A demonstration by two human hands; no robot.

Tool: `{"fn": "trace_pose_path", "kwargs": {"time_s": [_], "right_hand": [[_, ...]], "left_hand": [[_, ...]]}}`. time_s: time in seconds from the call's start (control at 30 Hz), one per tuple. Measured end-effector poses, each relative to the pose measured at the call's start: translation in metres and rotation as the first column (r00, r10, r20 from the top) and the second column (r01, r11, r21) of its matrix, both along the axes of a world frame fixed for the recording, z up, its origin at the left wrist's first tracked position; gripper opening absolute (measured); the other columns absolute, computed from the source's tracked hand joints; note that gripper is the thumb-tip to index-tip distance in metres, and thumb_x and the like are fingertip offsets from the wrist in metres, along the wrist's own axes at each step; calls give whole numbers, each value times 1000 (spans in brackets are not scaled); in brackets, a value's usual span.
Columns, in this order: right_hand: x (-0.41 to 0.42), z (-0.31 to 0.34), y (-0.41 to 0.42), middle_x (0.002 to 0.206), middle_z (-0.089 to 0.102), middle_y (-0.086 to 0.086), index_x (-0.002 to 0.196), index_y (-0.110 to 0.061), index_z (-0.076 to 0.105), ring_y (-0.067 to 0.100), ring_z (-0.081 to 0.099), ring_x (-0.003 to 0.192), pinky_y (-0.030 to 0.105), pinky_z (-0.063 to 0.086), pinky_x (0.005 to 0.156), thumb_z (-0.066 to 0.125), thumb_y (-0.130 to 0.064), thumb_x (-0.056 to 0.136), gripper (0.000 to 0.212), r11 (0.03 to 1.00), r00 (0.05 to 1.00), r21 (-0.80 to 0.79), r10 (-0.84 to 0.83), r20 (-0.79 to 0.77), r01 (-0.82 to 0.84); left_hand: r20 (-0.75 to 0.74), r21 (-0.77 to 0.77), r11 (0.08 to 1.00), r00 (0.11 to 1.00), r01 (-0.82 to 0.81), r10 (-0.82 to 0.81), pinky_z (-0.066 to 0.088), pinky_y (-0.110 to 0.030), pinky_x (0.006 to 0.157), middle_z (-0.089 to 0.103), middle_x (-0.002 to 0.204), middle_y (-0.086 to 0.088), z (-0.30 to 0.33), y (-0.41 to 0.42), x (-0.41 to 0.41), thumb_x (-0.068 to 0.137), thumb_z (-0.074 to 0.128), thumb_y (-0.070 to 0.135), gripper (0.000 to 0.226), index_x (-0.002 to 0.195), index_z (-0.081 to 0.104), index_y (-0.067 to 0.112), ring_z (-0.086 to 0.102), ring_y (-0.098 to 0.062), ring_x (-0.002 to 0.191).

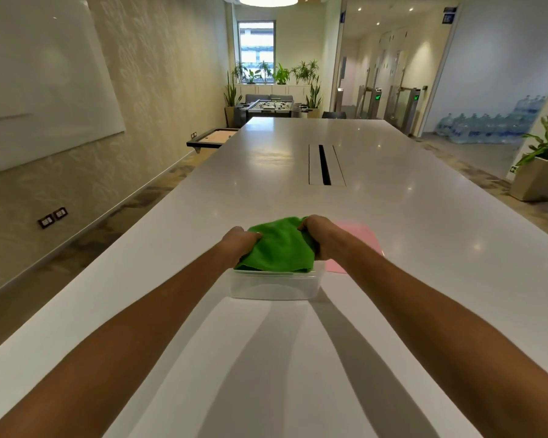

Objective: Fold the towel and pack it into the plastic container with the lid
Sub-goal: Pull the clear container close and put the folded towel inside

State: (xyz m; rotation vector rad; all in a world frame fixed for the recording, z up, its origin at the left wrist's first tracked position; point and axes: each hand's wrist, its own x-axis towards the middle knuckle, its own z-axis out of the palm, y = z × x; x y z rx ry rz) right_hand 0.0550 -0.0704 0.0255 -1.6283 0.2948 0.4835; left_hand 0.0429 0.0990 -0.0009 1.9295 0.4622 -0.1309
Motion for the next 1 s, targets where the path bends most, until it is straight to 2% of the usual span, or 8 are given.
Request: {"fn": "trace_pose_path", "kwargs": {"time_s": [0.23, 0.37, 0.47, 0.57, 0.73, 0.8, 0.9, 1.0], "right_hand": [[10, -8, 17, 97, 61, 21, 111, -1, 51, 33, 63, 78, 38, 54, 53, 35, -10, 91, 28, 965, 994, -250, 96, 51, -80], [16, -17, 25, 102, 60, 22, 98, -2, 53, 36, 64, 87, 40, 56, 58, 36, -16, 92, 23, 917, 985, -392, 131, 109, -79], [19, -28, 27, 80, 54, 11, 75, -9, 47, 29, 62, 84, 34, 55, 70, 39, -21, 93, 23, 783, 938, -617, 264, 223, -74], [20, -36, 27, 83, 54, 8, 85, -8, 53, 22, 54, 75, 27, 40, 58, 45, -23, 91, 18, 620, 864, -784, 419, 280, -46], [19, -44, 26, 91, 61, 10, 96, -5, 55, 22, 55, 76, 30, 46, 64, 53, -21, 89, 17, 484, 806, -872, 487, 337, 72], [16, -43, 25, 93, 62, 9, 105, -5, 55, 21, 53, 73, 29, 45, 63, 60, -23, 87, 27, 397, 759, -903, 533, 374, 165], [14, -36, 25, 92, 62, 5, 107, -9, 59, 19, 54, 73, 28, 45, 64, 65, -33, 84, 34, 255, 614, -921, 688, 387, 295], [15, -35, 25, 99, 68, 1, 109, -18, 65, 19, 64, 83, 30, 51, 73, 61, -32, 88, 26, 201, 449, -965, 856, 257, 170]], "left_hand": [[-78, 351, 930, 993, 109, -87, 45, -31, 72, 51, 100, -14, -13, -5, 2, 89, 50, 12, 31, 117, 49, -2, 53, -26, 90], [-94, 493, 857, 989, 147, -115, 42, -30, 69, 54, 104, -17, -17, -6, 4, 91, 47, 9, 30, 119, 49, -2, 51, -25, 86], [-89, 564, 809, 987, 163, -136, 45, -31, 76, 55, 120, -20, -16, -7, 3, 92, 47, 8, 36, 127, 43, -1, 55, -29, 100], [-85, 608, 774, 984, 177, -158, 47, -32, 87, 53, 126, -20, -19, -7, 2, 93, 47, 9, 45, 135, 36, -1, 54, -30, 111], [-73, 658, 724, 974, 207, -212, 43, -26, 67, 57, 111, -16, -19, -7, 0, 93, 48, 7, 30, 121, 49, -1, 51, -22, 89], [-36, 701, 683, 967, 205, -254, 45, -26, 70, 60, 114, -16, -20, -8, 0, 90, 51, 4, 26, 116, 55, 1, 53, -22, 87], [37, 717, 661, 935, 222, -354, 48, -28, 85, 61, 121, -12, -20, -12, 1, 86, 58, -1, 33, 118, 60, 5, 60, -24, 101], [36, 704, 637, 880, 314, -474, 47, -26, 86, 63, 122, -8, -21, -12, 4, 85, 62, 3, 37, 121, 62, 13, 60, -20, 100]]}}
